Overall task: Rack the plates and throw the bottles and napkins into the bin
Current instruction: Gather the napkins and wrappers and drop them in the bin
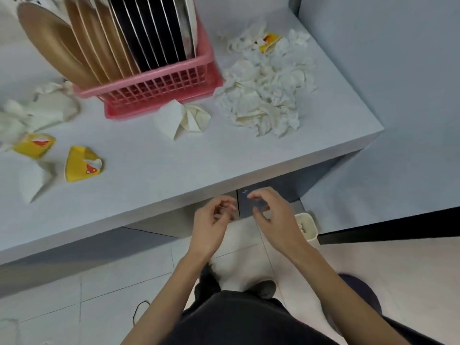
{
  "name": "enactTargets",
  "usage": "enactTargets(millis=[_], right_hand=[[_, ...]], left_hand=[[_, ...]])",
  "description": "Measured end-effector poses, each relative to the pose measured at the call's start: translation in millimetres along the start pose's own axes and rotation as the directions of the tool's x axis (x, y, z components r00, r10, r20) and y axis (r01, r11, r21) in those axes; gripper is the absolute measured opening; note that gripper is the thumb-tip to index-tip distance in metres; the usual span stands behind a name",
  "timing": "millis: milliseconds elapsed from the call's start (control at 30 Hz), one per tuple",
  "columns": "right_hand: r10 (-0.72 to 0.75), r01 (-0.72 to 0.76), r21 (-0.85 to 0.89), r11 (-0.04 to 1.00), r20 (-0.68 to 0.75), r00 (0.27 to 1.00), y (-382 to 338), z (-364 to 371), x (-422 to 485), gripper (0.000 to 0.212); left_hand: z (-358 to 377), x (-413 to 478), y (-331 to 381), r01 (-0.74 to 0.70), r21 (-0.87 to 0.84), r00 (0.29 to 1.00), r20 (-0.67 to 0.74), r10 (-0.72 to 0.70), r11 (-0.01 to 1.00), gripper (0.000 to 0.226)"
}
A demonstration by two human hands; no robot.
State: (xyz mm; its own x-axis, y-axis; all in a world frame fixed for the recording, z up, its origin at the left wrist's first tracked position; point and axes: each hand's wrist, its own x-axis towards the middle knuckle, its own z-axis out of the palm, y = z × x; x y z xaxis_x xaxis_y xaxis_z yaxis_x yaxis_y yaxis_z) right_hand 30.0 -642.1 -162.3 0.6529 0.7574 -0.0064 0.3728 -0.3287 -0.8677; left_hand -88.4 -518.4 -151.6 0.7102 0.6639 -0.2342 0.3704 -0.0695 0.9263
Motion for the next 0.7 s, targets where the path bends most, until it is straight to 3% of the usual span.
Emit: enactTargets(millis=[333,700], right_hand=[[-0.089,0.099,-0.071,0.993,0.123,0.988,-76,52,66,0.027],[-0.079,0.077,-0.142,0.987,-0.003,0.997,-124,70,162,0.024]], left_hand=[[-112,25,6,-0.045,-0.016,0.996,-0.074,0.044,0.999,0.028],[-218,91,-7,-0.106,0.000,0.993,-0.046,0.106,0.994,0.026]])
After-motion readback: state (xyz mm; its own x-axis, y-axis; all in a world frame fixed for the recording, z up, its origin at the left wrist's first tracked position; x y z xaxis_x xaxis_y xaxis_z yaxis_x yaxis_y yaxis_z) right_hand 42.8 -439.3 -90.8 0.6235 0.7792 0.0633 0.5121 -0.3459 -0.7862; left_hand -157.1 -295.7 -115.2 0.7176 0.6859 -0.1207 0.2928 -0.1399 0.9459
